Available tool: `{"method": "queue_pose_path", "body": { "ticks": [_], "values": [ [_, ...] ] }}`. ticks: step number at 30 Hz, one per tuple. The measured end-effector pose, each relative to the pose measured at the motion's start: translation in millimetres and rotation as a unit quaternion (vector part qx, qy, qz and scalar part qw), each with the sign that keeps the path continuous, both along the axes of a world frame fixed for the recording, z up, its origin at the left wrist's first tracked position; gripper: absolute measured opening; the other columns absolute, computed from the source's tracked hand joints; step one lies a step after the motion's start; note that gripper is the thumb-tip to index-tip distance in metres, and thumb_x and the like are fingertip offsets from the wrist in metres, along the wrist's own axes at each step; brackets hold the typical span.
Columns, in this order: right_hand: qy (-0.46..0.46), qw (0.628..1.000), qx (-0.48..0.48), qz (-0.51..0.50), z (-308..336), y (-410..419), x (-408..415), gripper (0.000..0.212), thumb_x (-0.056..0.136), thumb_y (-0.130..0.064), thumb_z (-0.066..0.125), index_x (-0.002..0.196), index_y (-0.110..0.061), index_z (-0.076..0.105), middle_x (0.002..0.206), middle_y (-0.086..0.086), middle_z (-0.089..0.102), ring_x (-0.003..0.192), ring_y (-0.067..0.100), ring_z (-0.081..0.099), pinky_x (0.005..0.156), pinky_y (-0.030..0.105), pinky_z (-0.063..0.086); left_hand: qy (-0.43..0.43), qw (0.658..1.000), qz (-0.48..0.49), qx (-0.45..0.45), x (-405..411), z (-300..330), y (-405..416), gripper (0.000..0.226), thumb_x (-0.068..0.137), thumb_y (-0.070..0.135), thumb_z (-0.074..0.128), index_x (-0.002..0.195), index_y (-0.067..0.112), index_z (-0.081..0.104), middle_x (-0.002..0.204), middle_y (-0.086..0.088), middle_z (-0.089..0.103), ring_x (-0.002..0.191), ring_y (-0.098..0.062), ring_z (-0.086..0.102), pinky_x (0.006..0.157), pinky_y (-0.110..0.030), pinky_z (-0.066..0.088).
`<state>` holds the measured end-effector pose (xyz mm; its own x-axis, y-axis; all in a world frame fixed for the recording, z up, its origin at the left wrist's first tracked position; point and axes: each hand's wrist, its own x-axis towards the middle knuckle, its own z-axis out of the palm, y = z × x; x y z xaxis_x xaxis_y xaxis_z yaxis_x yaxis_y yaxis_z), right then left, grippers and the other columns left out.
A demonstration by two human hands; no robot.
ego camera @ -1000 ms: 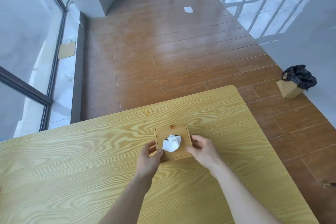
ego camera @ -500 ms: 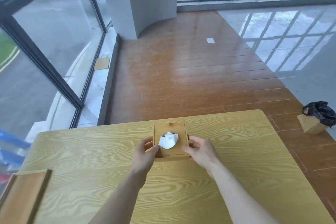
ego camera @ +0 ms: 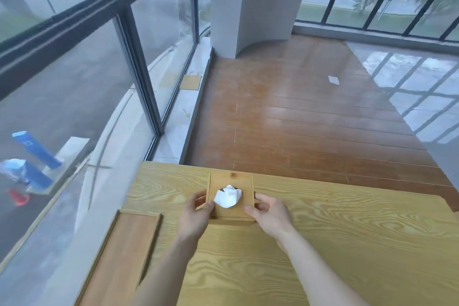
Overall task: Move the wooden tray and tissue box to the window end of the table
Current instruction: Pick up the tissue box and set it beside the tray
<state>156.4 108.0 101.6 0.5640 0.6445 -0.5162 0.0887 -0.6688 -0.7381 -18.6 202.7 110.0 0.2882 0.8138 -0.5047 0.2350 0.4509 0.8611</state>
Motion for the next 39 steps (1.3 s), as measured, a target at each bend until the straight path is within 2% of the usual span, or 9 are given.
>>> {"method": "queue_pose_path", "body": {
  "ticks": [7,10,13,16,21,27,31,35,39],
  "values": [
    [0.005,1.000,0.002,0.017,-18.5,87.4,-83.6,0.022,0.081,-0.030,0.080,0.085,-0.052,0.076,0.096,-0.007,0.082,0.095,0.017,0.076,0.093,0.049,0.062,0.003,0.999,0.043,-0.002,-80.3,-17.3,75.5,0.031,0.097,0.010,0.057,0.125,0.022,0.061,0.116,0.006,0.066,0.094,0.000,0.062,0.070,-0.019,0.046],
    [0.015,1.000,0.000,0.022,-25.8,117.0,-108.4,0.028,0.073,-0.040,0.079,0.099,-0.049,0.079,0.098,-0.008,0.082,0.096,0.016,0.077,0.094,0.049,0.062,0.011,0.999,0.051,-0.005,-101.7,-23.9,102.6,0.028,0.098,0.012,0.055,0.122,0.026,0.060,0.115,0.008,0.065,0.095,0.003,0.059,0.069,-0.017,0.044],
    [0.019,0.999,-0.005,0.026,-35.3,143.8,-126.4,0.030,0.078,-0.034,0.077,0.087,-0.063,0.075,0.099,-0.008,0.081,0.098,0.017,0.076,0.094,0.046,0.062,0.016,0.998,0.055,-0.011,-116.8,-31.5,127.3,0.028,0.098,0.014,0.054,0.120,0.030,0.061,0.117,0.009,0.066,0.099,0.001,0.061,0.071,-0.019,0.045],
    [0.018,0.999,-0.016,0.024,-42.7,169.7,-140.2,0.040,0.082,-0.031,0.079,0.121,-0.039,0.076,0.107,-0.006,0.079,0.102,0.017,0.074,0.099,0.046,0.060,0.024,0.998,0.063,-0.014,-129.1,-40.4,149.8,0.029,0.098,0.017,0.054,0.123,0.031,0.060,0.120,0.009,0.065,0.102,-0.002,0.061,0.074,-0.020,0.046],
    [0.014,0.999,-0.034,0.040,-55.8,202.7,-158.5,0.055,0.087,-0.033,0.078,0.140,-0.028,0.064,0.124,-0.001,0.074,0.114,0.019,0.070,0.107,0.044,0.055,0.037,0.996,0.074,-0.018,-143.2,-56.0,180.4,0.035,0.097,0.014,0.053,0.128,0.029,0.060,0.117,0.012,0.066,0.101,-0.005,0.063,0.071,-0.021,0.047],
    [0.017,0.996,-0.055,0.068,-72.6,220.2,-173.2,0.036,0.092,-0.025,0.073,0.125,-0.037,0.070,0.124,-0.001,0.073,0.124,0.018,0.064,0.107,0.039,0.052,0.048,0.997,0.064,-0.016,-148.2,-72.5,198.8,0.035,0.098,0.007,0.048,0.122,0.032,0.054,0.109,0.016,0.061,0.096,0.000,0.061,0.069,-0.020,0.046],
    [0.014,0.995,-0.072,0.061,-85.5,226.5,-176.3,0.046,0.096,-0.020,0.070,0.141,-0.027,0.063,0.127,0.003,0.069,0.119,0.020,0.064,0.097,0.030,0.049,0.057,0.997,0.051,-0.021,-152.4,-89.0,203.0,0.040,0.098,0.008,0.050,0.131,0.029,0.053,0.118,0.011,0.062,0.100,-0.003,0.062,0.077,-0.024,0.048],
    [0.031,0.995,-0.090,0.013,-92.4,232.1,-173.6,0.054,0.093,-0.017,0.076,0.144,-0.022,0.060,0.128,0.004,0.070,0.113,0.022,0.069,0.103,0.035,0.053,0.073,0.997,0.040,-0.002,-152.6,-99.9,204.5,0.039,0.101,0.013,0.050,0.136,0.032,0.051,0.120,0.009,0.061,0.106,-0.008,0.060,0.080,-0.022,0.045],
    [0.067,0.993,-0.092,-0.020,-98.9,240.1,-169.9,0.063,0.085,-0.017,0.084,0.143,-0.021,0.061,0.102,-0.008,0.064,0.110,0.025,0.072,0.103,0.047,0.059,0.074,0.997,0.030,0.008,-151.9,-101.1,210.4,0.040,0.101,0.014,0.051,0.138,0.030,0.051,0.115,0.012,0.061,0.112,-0.014,0.059,0.081,-0.021,0.045]
  ]
}}
